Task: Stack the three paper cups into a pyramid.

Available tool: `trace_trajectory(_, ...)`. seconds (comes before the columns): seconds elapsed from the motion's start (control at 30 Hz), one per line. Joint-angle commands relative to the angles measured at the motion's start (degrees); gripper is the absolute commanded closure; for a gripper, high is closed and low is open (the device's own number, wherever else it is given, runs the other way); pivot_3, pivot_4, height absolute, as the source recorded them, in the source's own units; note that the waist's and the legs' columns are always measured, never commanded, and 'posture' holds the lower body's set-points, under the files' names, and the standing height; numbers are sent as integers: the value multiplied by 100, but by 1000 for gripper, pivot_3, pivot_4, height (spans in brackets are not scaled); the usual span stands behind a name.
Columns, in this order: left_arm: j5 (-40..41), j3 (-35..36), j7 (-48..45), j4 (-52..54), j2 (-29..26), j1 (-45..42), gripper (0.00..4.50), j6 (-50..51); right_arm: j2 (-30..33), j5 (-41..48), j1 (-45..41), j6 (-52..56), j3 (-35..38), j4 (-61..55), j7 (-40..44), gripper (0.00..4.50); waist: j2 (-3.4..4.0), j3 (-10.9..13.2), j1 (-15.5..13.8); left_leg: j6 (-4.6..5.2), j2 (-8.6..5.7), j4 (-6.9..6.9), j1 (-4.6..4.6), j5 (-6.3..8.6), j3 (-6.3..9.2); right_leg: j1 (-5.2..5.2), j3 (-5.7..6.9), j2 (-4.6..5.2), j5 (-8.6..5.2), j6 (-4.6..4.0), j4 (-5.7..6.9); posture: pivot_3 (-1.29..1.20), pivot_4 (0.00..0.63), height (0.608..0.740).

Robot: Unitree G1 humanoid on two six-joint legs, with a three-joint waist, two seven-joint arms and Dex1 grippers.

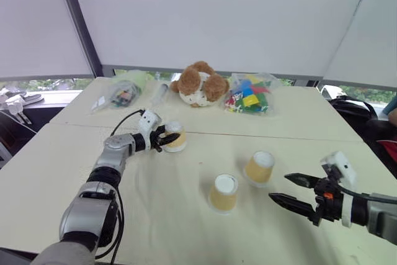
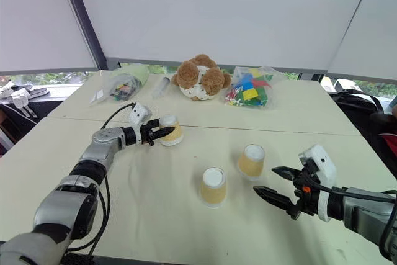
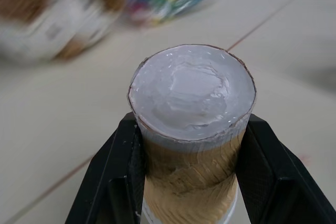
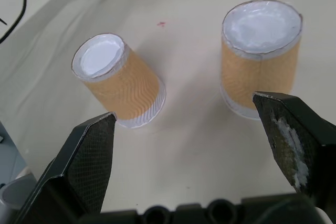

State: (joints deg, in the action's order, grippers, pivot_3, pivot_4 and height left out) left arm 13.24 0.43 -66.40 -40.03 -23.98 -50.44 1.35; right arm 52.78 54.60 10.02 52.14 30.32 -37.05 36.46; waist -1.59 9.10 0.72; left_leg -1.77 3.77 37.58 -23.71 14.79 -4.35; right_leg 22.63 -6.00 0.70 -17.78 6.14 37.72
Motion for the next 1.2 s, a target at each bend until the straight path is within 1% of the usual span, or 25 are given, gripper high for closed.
trace_trajectory(0.03, 494, -178, -609, 1738, -350, 537, 2756, 1014, 19, 105, 140, -21, 391, -162, 73, 0, 3, -2, 26, 0, 2, -1, 4, 0, 0, -1, 0, -1, 0, 0, 3, 0, 150, 740)
trace_trajectory(0.13, 745, -273, -711, 2885, -643, 1115, 2756, 1715, 27, 114, 256, -19, 494, -177, 97, 0, 4, -2, 28, -2, 3, -1, 22, -1, -1, -7, -5, -3, -2, 0, 21, 0, 150, 740)
trace_trajectory(0.23, 878, -328, -647, 3910, -892, 1831, 2756, 2089, -9, 96, 392, -59, 570, -171, 156, 0, 5, -3, 28, -3, 4, 0, 29, -2, 1, -13, -5, -4, -2, -2, 25, 0, 150, 740)
trace_trajectory(0.3, 940, -353, -530, 4289, -939, 2081, 2756, 2242, -9, 133, 404, -64, 601, -159, 177, 0, 4, -2, 10, -3, 4, 2, 31, -2, 1, -17, -5, -3, -2, -2, 25, 0, 150, 740)
trace_trajectory(0.43, 1068, -375, -204, 4826, -852, 2479, 2756, 2460, -8, 240, 331, -63, 628, -117, 205, 0, 3, -2, -14, -2, 2, 20, 24, -1, 7, -22, -1, 1, -2, -2, 24, 0, 150, 740)
trace_trajectory(0.57, 747, -516, 73, 4938, -862, 2856, 2756, 2109, 35, 160, 246, -86, 521, -38, 233, 0, 3, -2, 13, 0, 3, 21, 25, 0, 4, -22, -4, 0, -2, -2, 23, 0, 150, 740)
trace_trajectory(0.8, 577, -652, 376, 4737, -691, 2997, 2756, 1688, 59, 16, 85, -135, 361, 96, 325, 0, 2, -1, -3, 0, 2, 22, 25, 0, 2, -21, -4, 2, -3, -3, 22, 0, 150, 740)
trace_trajectory(0.9, 574, -680, 477, 4682, -580, 3049, 2756, 1619, 52, -12, 15, -119, 313, 93, 319, 0, 2, -1, 4, 0, 2, 22, 25, 0, 2, -21, -5, 1, -3, -3, 22, 0, 150, 740)
trace_trajectory(1.2, 619, -809, 477, 4714, -540, 3056, 2756, 1643, 16, -49, 19, -94, 279, 29, 289, 0, 2, -1, 3, 1, 2, 21, 25, 1, 2, -21, -5, 1, -3, -3, 22, 0, 150, 740)
